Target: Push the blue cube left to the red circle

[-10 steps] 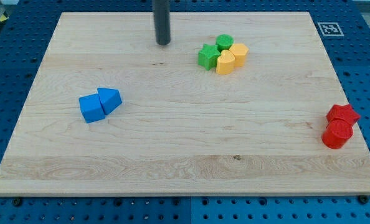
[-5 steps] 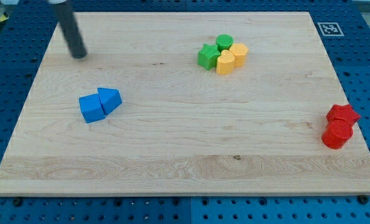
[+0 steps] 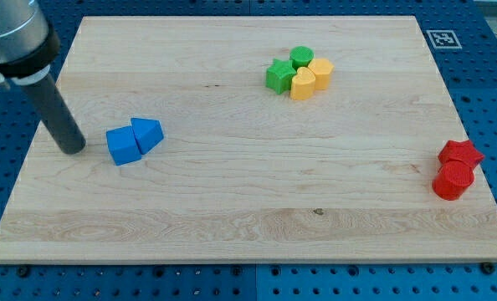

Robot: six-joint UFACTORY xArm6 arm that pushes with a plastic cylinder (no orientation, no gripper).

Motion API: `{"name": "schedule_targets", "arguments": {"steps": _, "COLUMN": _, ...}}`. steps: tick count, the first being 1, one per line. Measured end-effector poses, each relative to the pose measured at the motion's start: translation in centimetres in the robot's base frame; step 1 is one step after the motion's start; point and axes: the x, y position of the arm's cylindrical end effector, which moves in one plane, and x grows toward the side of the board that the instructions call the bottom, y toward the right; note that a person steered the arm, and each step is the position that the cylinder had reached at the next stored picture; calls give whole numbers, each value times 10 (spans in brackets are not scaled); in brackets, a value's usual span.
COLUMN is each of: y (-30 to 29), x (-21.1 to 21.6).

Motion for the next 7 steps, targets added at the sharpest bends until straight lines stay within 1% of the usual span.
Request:
{"name": "schedule_targets", "arguments": {"steps": 1, "y": 39, "x": 6}}
{"name": "schedule_targets", "arguments": {"steps": 2, "y": 108, "x": 11}}
{"name": "schedule_targets", "arguments": {"steps": 3, "y": 178, "x": 24}}
{"name": "schedule_targets", "arguments": {"steps": 4, "y": 168, "x": 40}}
{"name": "schedule_targets", "arguments": {"steps": 5, "y": 110, "x": 43}}
{"name": "schedule_targets", "arguments": {"steps": 6, "y": 85, "x": 19}}
{"name": "schedule_targets", "arguments": {"steps": 7, "y": 90, "x": 2}}
